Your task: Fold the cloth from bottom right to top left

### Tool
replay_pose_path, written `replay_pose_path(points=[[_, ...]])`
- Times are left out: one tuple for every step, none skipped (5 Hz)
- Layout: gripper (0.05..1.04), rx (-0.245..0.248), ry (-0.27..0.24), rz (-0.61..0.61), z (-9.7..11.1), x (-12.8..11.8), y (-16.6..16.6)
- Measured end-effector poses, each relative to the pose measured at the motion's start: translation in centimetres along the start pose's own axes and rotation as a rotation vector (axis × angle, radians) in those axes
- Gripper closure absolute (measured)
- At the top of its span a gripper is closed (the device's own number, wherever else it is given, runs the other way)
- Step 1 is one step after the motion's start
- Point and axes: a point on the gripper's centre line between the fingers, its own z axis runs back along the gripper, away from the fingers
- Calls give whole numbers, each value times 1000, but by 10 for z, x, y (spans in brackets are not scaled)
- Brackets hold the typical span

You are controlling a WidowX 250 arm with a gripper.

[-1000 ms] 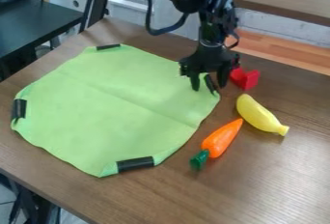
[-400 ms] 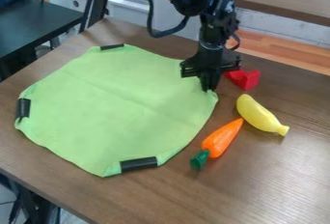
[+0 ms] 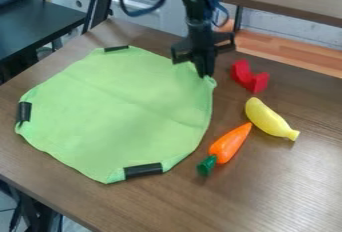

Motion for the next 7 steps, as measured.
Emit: replay_pose_path(points=[[1033,-19,13,7,14,4,28],[1033,-19,17,7,17,7,58],[1033,-13,18,-8,21,10,91],[1033,-30,-1,-10,35,19,117],[1033,-57,22,16,51,26,150],[1033,-55,10,26,61,31,178],[1033,-28,-4,40,68,34,201]])
